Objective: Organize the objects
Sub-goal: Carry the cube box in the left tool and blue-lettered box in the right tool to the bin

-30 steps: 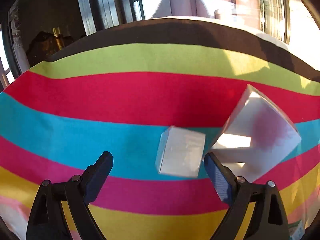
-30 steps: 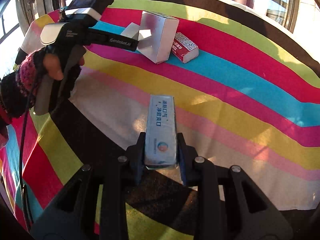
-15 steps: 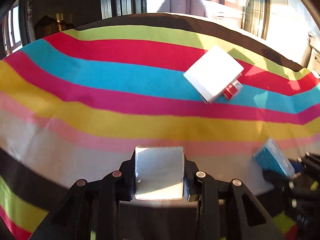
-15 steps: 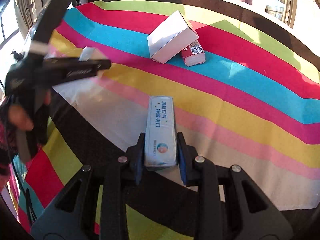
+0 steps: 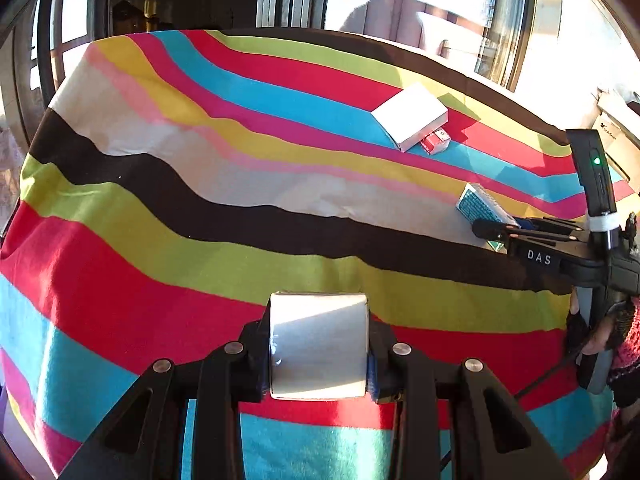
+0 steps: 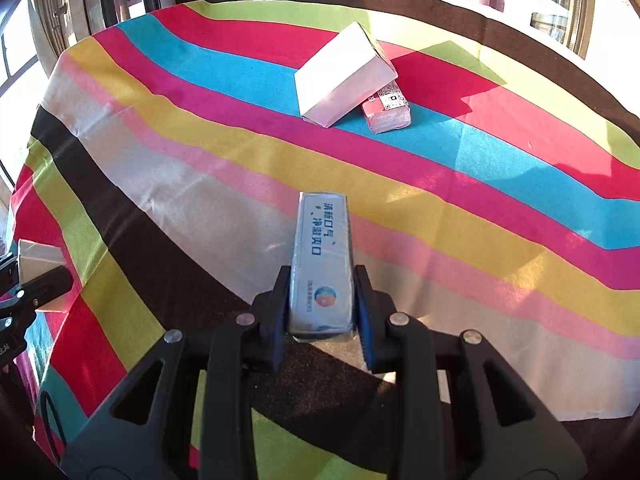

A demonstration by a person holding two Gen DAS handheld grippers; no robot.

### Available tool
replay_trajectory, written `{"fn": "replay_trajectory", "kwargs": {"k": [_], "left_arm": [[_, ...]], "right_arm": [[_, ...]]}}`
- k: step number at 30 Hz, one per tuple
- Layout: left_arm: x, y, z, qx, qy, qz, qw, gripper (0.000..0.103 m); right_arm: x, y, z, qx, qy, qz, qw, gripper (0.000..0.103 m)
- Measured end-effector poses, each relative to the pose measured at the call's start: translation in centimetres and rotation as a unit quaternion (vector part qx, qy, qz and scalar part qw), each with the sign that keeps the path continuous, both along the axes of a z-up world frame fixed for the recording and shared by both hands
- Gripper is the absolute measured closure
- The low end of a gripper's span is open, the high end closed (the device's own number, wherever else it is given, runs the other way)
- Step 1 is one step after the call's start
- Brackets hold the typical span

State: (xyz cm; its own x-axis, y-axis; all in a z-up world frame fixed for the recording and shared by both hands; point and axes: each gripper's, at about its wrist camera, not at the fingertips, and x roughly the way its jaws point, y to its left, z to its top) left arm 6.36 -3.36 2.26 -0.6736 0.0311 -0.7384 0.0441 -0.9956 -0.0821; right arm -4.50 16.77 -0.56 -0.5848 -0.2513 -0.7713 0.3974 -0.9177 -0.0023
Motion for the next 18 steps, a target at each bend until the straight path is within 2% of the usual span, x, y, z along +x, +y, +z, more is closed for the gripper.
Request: {"fn": "replay_trajectory", "kwargs": {"k": [7, 11, 18], "left_arm": [[-0.6, 0.0, -0.9, -0.01, -0.023, -0.002, 0.9997, 0.067], [-0.9, 0.1, -1.3, -0.018, -0.018, 0.002, 0.9997, 0.066], [-0.7, -0.8, -1.2, 0.015, -0.007, 0.002, 0.9999, 0.067]], "right_arm": [[0.2, -0.1, 0.0, 0.01, 0.004, -0.001, 1.0, 0.07], [0.4, -0.4, 0.0, 0.023, 0.009, -0.002, 1.0, 0.07], [0.3, -0.4, 0.0, 0.021, 0.009, -0.002, 1.0, 0.07]]}}
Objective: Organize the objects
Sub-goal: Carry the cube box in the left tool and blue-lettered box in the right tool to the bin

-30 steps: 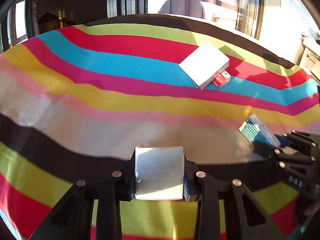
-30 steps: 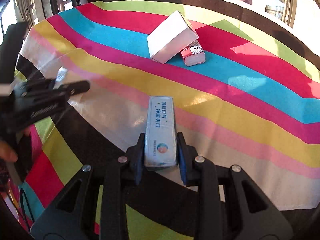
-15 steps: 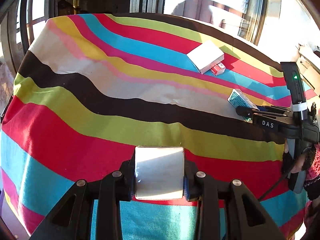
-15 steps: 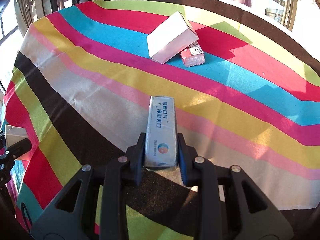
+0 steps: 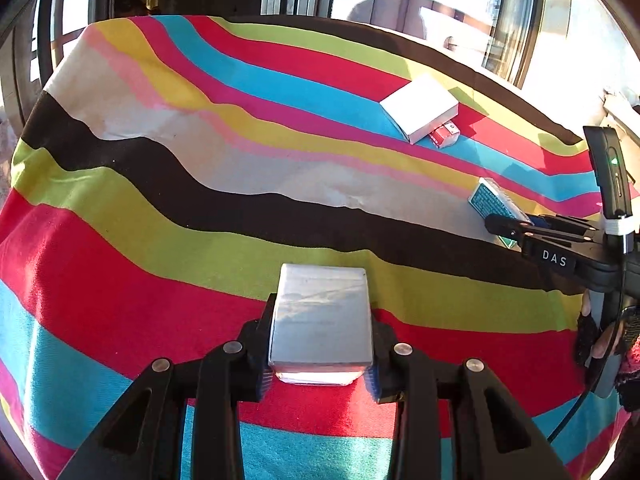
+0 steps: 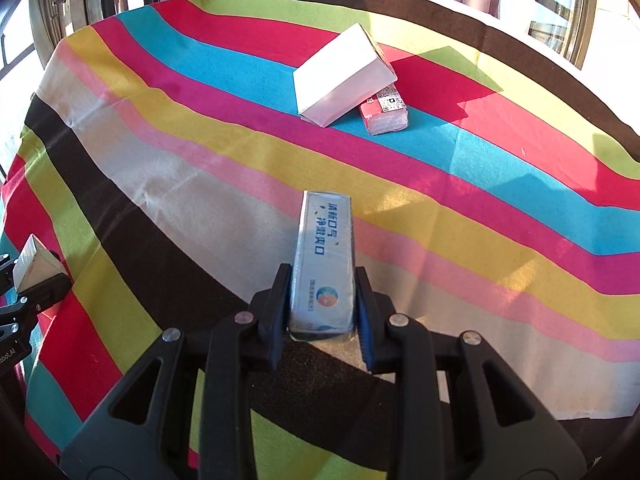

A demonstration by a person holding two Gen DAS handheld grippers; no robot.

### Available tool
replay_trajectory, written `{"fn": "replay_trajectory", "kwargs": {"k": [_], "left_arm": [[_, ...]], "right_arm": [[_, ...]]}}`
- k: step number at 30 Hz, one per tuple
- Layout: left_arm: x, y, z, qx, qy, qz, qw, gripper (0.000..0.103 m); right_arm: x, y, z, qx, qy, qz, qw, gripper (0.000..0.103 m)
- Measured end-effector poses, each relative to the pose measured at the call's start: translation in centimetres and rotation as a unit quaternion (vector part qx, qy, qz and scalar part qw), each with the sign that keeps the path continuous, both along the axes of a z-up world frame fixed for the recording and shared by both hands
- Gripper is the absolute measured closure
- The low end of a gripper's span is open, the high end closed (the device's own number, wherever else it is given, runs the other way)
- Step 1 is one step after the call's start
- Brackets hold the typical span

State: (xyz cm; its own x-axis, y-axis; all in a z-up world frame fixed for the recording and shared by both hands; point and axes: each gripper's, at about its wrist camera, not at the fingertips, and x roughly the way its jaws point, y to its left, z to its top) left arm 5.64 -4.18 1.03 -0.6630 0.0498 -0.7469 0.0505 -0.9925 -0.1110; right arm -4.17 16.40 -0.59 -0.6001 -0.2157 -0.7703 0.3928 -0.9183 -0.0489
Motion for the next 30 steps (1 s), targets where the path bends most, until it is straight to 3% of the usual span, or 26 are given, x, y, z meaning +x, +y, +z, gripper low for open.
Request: {"fn": "replay_trajectory", "kwargs": {"k": [6, 19, 30], "left_arm": [[0.1, 0.0, 0.0, 0.002, 0.001, 0.0, 1.0, 0.067], [0.1, 0.1, 0.0, 0.001, 0.001, 0.001, 1.0, 0.067], [-0.1, 1.1, -0.2, -0.044, -0.005, 0.004, 0.999, 0.067]], "right_arm": [[1.0, 0.3, 0.1, -0.014, -0.009, -0.007, 1.0, 0.07], [11.0, 0.3, 0.2, -0.022, 0.0, 0.0, 1.0, 0.07], [14.0, -0.8, 0.1, 0.0, 0.023, 0.006, 1.0, 0.07]]}}
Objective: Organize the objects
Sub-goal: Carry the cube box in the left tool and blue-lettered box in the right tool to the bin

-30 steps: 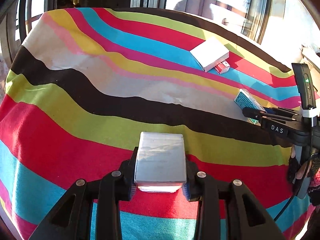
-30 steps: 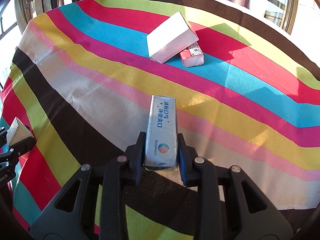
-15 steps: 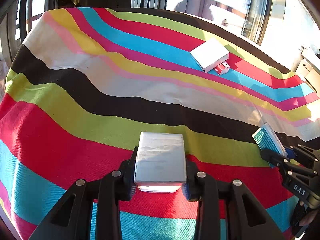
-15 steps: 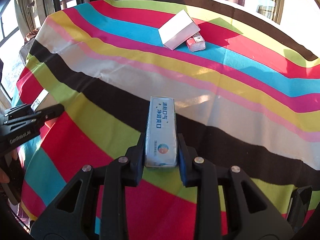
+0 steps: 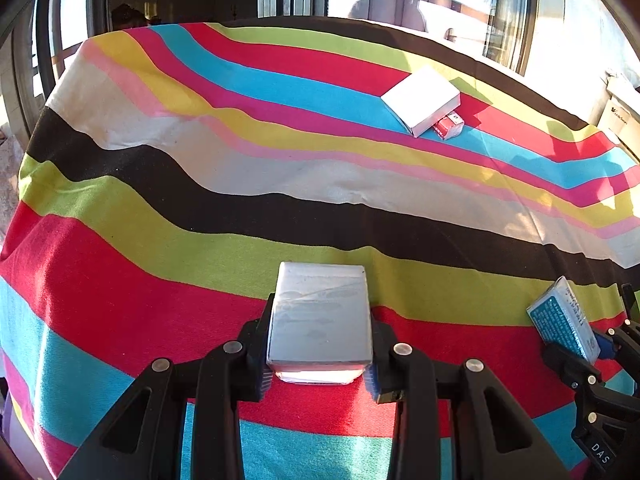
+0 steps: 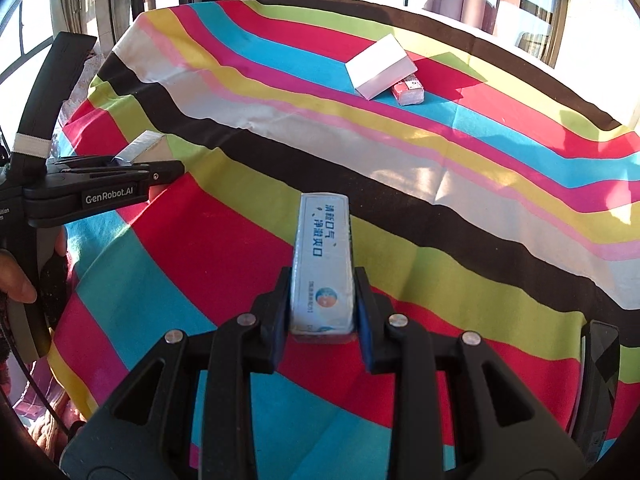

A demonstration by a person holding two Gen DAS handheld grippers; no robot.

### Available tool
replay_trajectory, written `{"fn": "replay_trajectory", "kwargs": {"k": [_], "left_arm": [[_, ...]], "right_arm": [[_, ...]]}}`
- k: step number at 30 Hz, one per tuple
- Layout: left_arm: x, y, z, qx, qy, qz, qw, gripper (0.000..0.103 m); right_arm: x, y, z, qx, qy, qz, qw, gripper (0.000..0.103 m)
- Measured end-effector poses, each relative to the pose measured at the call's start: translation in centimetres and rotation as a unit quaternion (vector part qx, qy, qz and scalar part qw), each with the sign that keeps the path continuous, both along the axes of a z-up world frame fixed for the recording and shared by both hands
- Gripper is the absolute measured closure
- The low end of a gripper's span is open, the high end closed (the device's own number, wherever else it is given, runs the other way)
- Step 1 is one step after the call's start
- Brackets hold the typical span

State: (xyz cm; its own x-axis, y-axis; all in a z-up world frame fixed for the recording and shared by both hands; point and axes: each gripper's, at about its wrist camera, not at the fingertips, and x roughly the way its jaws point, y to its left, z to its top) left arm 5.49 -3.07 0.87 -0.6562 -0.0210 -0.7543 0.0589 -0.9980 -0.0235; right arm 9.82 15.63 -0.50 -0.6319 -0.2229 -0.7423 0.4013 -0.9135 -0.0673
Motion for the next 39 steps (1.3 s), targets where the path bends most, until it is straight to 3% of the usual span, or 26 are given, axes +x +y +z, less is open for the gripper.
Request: {"fn": "replay_trajectory", "kwargs": {"k": [5, 8, 14, 22, 29, 39], "left_arm": [[0.8, -0.4, 0.2, 0.002, -0.004, 0.016, 0.9999, 0.067], [3.6, -0.8, 0.5, 0.029, 0.002, 0.018, 0.9994, 0.067], [8.9, -1.6, 1.3, 0.008, 0.019, 0.011, 0.9997, 0.067], [13.3, -4.1, 1.6, 0.029, 0.025, 0.019, 0.9991, 0.067], [16.9, -5.4, 1.8, 0.025, 0.033, 0.03, 0.9987, 0.068], [22.4, -9.5, 0.9, 0.054, 0.027, 0.091, 0.994, 0.067]], "right_arm": [[0.2, -0.3, -0.1, 0.012, 0.004, 0.004, 1.0, 0.07], [1.0, 0.6, 0.4, -0.012, -0.002, -0.002, 1.0, 0.07], [2.9, 0.2, 1.9, -0.023, 0.005, 0.018, 1.0, 0.07], [5.6, -4.0, 3.0, -0.011, 0.015, 0.082, 0.996, 0.07], [7.8, -7.3, 3.2, 0.009, 0.018, 0.134, 0.991, 0.07], [11.3, -12.9, 3.8, 0.035, 0.023, 0.225, 0.973, 0.07]]}}
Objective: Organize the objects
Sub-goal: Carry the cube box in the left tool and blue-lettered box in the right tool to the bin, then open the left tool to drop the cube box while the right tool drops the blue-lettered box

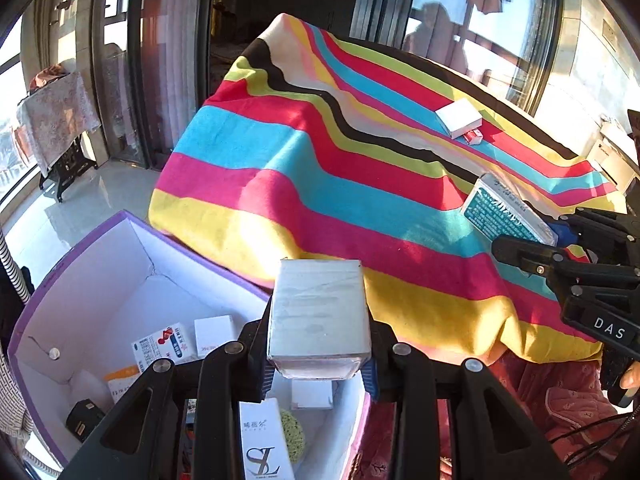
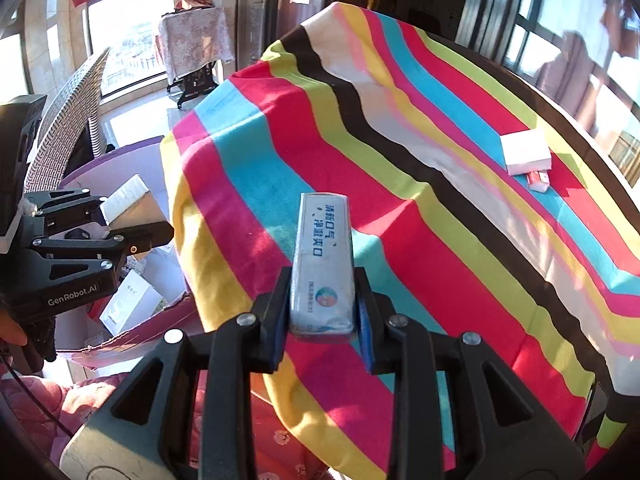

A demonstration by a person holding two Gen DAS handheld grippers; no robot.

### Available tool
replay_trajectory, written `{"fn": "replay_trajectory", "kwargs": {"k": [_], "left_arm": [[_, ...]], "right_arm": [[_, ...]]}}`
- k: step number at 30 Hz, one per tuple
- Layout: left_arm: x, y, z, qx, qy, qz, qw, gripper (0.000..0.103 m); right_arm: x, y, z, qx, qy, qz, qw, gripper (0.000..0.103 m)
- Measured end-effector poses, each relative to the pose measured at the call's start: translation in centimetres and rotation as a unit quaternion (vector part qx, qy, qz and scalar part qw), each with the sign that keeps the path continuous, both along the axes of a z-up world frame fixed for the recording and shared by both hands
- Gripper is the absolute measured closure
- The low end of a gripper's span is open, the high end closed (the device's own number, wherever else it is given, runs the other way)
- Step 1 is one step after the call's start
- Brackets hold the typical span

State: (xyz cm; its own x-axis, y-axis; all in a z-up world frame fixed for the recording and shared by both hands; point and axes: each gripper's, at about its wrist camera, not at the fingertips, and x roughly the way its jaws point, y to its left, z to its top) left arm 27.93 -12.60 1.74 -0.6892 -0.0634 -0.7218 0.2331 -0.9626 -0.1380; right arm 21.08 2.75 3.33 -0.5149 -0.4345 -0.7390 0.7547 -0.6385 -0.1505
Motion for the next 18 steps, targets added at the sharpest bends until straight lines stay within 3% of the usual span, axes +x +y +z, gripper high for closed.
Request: {"fn": "replay_trajectory", "kwargs": {"k": [8, 18], "left_arm": [[3.7, -4.3, -0.8, 0.015, -0.012, 0.069, 0.9974, 0.067], [7.8, -10.8, -2.4, 0.009, -0.042, 0.169, 0.9847, 0.067]], "right_arm": [[3.8, -5.3, -0.4, 0.022, 0.004, 0.1, 0.995, 0.07], [8.8, -11.5, -1.8, 0.064, 0.02, 0.216, 0.974, 0.07]]}}
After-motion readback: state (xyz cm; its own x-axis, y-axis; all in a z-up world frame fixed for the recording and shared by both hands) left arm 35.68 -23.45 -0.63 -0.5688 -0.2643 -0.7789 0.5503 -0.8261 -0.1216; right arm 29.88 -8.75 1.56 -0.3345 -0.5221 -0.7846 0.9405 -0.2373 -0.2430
